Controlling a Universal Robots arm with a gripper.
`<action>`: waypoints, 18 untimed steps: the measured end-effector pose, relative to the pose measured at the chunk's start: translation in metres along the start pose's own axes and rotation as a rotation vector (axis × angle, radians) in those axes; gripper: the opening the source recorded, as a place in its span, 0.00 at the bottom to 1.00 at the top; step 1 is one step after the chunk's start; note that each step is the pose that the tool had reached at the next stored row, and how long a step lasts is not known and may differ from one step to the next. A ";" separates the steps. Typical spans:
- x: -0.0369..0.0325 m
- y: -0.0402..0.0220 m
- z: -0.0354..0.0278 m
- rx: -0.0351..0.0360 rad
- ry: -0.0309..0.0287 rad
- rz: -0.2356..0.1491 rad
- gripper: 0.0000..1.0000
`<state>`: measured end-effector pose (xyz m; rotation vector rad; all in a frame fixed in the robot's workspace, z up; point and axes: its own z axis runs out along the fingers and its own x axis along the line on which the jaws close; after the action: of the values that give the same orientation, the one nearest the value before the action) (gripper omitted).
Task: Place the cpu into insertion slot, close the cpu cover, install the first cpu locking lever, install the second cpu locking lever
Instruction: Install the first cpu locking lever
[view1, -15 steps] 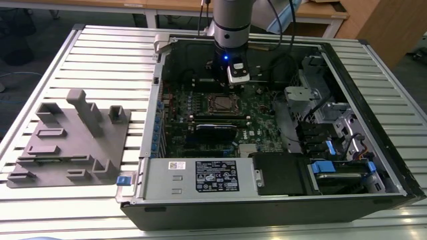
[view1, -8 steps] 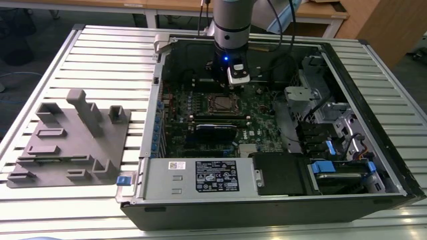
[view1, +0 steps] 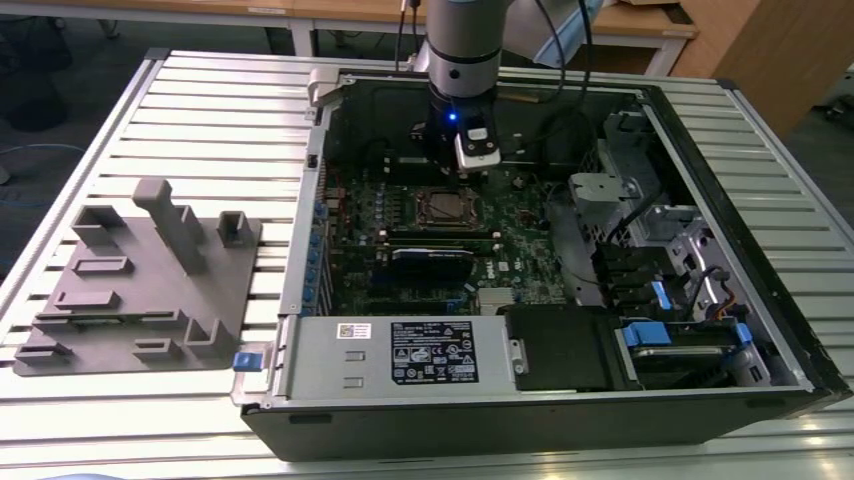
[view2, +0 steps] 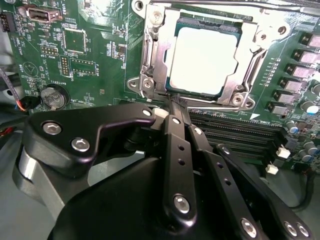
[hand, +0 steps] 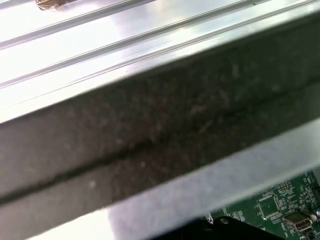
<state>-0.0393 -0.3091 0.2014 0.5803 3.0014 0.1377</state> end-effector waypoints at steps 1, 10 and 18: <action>0.0000 0.0001 -0.0008 0.0000 0.0000 0.000 0.11; 0.0014 0.0038 -0.0009 0.0001 -0.0001 0.001 0.11; 0.0020 0.0051 -0.0003 0.0011 -0.0016 0.016 0.11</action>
<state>-0.0393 -0.3037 0.2022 0.6045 2.9961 0.1366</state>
